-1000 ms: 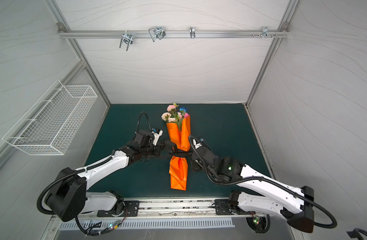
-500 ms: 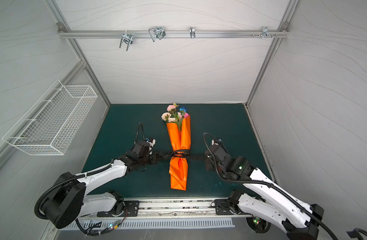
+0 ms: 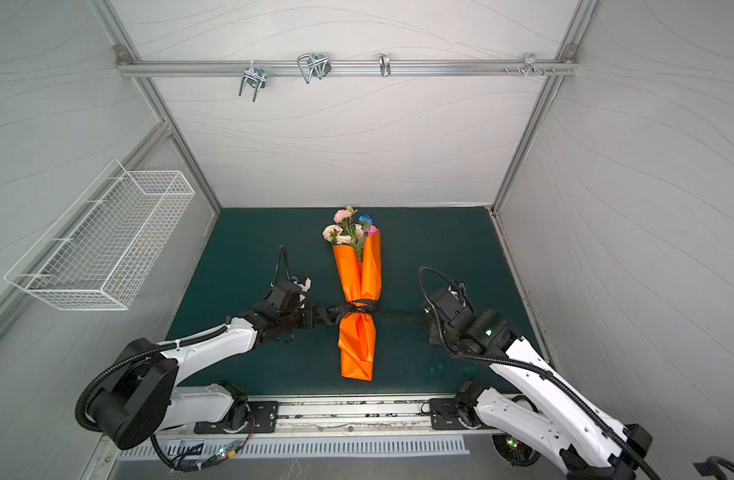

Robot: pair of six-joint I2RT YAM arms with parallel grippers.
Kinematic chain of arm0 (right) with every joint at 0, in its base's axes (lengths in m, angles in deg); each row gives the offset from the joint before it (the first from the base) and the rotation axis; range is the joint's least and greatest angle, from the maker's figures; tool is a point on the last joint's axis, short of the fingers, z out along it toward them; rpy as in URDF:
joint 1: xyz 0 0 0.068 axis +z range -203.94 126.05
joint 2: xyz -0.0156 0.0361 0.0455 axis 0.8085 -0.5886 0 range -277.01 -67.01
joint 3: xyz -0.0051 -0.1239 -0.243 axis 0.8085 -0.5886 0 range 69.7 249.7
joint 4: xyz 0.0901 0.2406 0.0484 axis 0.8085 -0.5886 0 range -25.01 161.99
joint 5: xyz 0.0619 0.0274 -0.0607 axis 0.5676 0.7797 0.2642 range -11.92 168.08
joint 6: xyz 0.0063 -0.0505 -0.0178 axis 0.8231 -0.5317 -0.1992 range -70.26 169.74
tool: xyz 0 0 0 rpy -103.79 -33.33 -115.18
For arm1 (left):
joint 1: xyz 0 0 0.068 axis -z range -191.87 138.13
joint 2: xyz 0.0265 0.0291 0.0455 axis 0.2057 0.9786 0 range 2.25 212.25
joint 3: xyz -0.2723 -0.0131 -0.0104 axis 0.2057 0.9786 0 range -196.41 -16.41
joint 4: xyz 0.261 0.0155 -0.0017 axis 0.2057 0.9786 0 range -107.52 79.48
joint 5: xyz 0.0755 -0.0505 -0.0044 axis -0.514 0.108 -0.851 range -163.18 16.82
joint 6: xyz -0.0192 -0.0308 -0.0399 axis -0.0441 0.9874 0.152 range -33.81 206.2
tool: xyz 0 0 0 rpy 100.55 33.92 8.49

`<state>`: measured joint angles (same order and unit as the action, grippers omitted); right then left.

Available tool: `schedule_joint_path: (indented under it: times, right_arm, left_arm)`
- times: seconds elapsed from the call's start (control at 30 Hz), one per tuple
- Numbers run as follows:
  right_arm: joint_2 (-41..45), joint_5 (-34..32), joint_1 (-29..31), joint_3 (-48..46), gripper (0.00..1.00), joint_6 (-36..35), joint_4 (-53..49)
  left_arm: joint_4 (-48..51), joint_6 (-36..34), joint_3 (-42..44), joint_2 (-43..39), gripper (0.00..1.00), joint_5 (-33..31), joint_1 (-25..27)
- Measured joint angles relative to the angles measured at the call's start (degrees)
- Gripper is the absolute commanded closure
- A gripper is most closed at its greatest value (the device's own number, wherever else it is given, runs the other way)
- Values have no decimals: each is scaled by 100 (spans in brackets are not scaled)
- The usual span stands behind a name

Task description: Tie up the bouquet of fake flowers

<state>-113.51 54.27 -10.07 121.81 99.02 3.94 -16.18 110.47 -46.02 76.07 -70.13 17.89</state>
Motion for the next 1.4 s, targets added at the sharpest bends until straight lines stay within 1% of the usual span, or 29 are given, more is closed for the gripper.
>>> schedule_joint_path:
  times: [0.23, 0.27, 0.33, 0.37, 0.43, 0.47, 0.5, 0.63, 0.73, 0.9, 1.0, 1.1, 1.2, 1.3, 1.4]
  right_arm:
    - [42, 125, -437, -151, 100, 28, -98]
    - [55, 197, -474, -208, 92, 22, -96]
    - [90, 350, -514, -348, 84, -24, -33]
    - [98, 446, -518, -417, 76, -74, 11]
    - [96, 647, -518, -511, 67, -142, 116]
    - [92, 756, -516, -560, 63, -201, 195]
    - [81, 857, -507, -597, 59, -262, 251]
    - [4, 1097, -337, -658, 56, -380, 466]
    - [-155, 1250, -24, -654, 56, -555, 719]
    - [-638, 1652, 507, -643, 67, -1047, 1633]
    - [-970, 1923, 660, -643, 69, -1377, 2400]
    - [-1307, 2135, 699, -651, 69, -1679, 3145]
    - [-1637, 2229, 699, -671, 69, -1910, 3687]
    - [-1851, 2271, 675, -811, 69, -2052, 4085]
    - [-1928, 2358, 525, -1095, 67, -2063, 4376]
  left_arm:
    - [0, 2, 0, 0, 99, -83, 2]
    - [2, 2, 0, 0, 93, -83, 2]
    - [7, 9, 0, 0, 78, -66, 4]
    - [20, -15, 0, 0, 71, -46, 7]
    - [103, -42, -20, -7, 58, -2, 37]
    - [179, -39, -37, -20, 53, 17, 57]
    - [269, -11, -57, -44, 50, 33, 87]
    - [765, 61, -127, -245, 49, 55, 162]
    - [1207, 271, -131, -479, 49, 48, 177]
    - [1646, 688, -66, -879, 49, 197, 181]
    - [1727, 678, -79, -1169, 49, 315, 181]
    - [1694, 310, -345, -1224, 49, 450, 181]
    - [1513, -291, -901, -940, 49, 647, 181]
    - [1147, -1139, -1578, -354, 49, 1029, 181]
    - [949, -2114, -2184, 393, 48, 1563, 186]
